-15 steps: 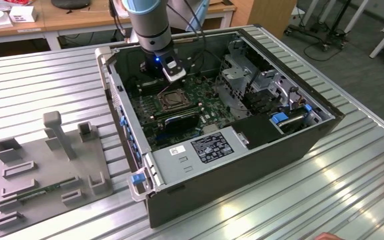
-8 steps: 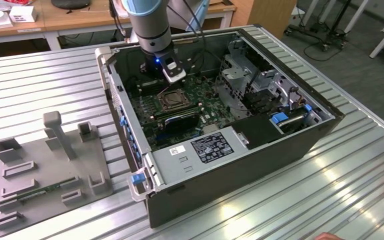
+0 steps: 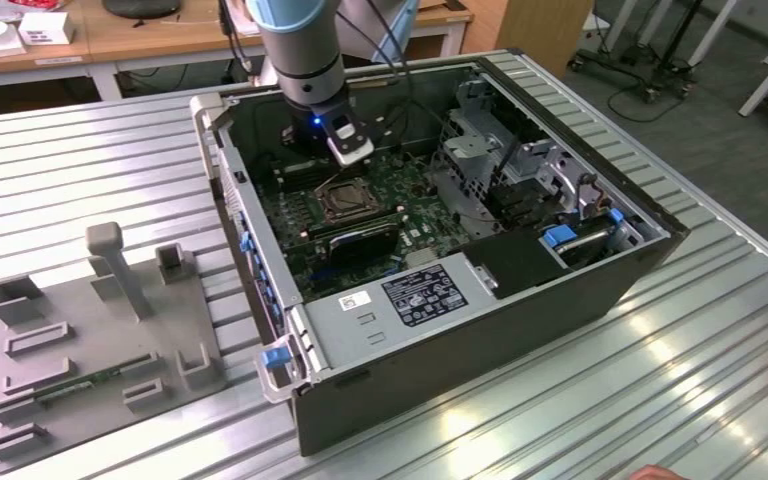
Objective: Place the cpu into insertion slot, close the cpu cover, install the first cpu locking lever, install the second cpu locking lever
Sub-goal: 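Install the first cpu locking lever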
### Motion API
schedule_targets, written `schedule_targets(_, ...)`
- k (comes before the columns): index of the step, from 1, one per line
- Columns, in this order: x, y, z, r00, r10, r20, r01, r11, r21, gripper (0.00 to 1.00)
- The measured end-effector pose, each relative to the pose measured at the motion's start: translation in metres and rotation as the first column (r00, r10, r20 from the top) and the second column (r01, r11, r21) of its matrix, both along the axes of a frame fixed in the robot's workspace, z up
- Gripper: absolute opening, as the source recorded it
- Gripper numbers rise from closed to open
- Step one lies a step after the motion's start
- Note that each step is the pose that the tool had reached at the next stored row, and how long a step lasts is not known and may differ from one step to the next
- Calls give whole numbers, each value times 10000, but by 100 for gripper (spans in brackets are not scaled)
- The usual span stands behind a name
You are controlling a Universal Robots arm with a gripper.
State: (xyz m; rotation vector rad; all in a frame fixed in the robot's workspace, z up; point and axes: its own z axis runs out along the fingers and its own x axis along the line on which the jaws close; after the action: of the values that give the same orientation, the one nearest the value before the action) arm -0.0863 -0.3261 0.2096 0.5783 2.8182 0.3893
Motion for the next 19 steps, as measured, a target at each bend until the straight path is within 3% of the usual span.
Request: schedule_targets(19, 13, 6, -8, 10000, 1, 0, -1, 10000, 17, 10)
